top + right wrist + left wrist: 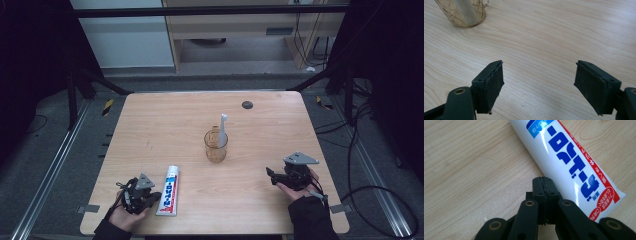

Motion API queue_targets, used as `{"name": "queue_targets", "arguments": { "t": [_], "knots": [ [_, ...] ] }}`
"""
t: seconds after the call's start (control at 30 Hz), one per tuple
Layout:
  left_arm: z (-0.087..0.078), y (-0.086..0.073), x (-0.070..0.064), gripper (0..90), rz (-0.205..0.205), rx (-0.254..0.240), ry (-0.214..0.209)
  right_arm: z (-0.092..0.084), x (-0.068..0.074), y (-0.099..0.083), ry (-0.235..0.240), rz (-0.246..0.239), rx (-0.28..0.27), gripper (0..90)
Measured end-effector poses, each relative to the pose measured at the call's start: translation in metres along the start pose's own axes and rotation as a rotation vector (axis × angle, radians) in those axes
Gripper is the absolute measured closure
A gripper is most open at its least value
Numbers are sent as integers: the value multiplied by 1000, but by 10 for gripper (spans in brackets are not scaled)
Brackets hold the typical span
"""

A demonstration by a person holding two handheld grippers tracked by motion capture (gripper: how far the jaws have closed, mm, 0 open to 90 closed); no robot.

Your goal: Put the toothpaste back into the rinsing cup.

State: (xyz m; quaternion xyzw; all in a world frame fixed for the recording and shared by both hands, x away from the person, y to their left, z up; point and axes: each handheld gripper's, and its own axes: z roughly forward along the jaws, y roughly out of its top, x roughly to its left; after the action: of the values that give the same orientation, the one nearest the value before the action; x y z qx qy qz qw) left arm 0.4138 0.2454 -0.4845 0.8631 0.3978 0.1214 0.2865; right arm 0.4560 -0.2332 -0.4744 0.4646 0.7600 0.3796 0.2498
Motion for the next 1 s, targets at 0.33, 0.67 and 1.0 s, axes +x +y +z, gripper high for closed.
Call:
{"name": "queue_targets", "arguments": {
  "t": [0.33, 0.67, 1.0],
  "knots": [
    [-2, 3, -8, 890, 28, -15, -20, 2, 0, 0, -3, 4, 3, 228],
    [-3, 8, -22, 890, 63, -36, -52, 2, -1, -2, -5, 4, 9, 228],
    [3, 14, -30, 889, 72, -53, -63, 4, -1, -2, -1, 15, 18, 227]
  ]
}}
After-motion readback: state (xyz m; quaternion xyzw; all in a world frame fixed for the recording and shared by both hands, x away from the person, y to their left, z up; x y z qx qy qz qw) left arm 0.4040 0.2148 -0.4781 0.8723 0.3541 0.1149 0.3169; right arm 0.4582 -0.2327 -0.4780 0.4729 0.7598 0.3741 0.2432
